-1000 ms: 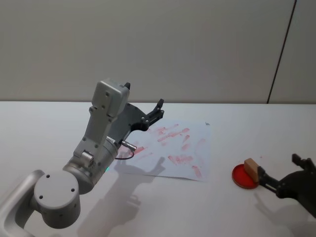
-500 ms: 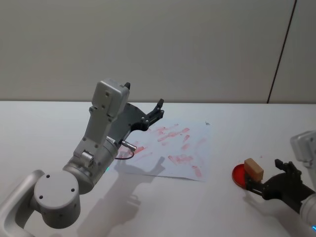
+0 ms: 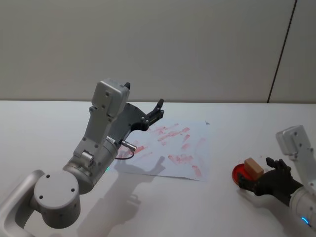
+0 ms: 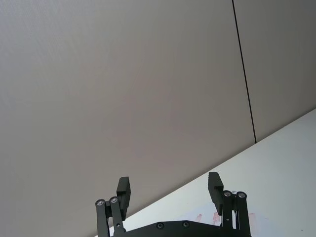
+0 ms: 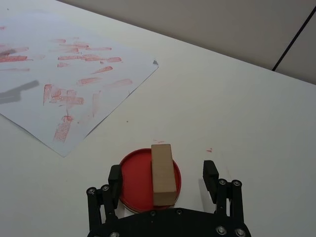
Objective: Use the one hand to pick up the stamp and affix it onto the A4 paper.
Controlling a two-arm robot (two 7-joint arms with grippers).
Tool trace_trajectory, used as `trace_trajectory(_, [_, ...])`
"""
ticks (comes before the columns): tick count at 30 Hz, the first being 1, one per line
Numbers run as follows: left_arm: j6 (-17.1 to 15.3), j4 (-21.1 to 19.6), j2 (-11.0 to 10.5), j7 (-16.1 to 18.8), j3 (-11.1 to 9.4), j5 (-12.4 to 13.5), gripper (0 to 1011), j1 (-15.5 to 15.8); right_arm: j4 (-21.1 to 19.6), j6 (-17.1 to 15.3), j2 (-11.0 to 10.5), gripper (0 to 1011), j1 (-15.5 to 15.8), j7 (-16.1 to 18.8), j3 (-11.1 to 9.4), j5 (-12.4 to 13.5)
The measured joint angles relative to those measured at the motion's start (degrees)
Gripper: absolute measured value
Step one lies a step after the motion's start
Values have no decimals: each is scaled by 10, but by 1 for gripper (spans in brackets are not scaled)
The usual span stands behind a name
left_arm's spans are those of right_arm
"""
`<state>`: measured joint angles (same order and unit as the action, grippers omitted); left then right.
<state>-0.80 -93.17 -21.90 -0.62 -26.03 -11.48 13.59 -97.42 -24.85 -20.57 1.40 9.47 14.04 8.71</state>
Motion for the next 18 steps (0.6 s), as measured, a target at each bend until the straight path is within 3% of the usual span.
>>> trace_trajectory(8, [0, 0, 0, 0, 0, 0, 1002, 0, 14, -5, 7, 894, -13, 7, 3, -9])
trace_trajectory(18, [0, 0, 0, 0, 0, 0, 1002, 0, 22, -8, 11, 579, -20, 12, 4, -13])
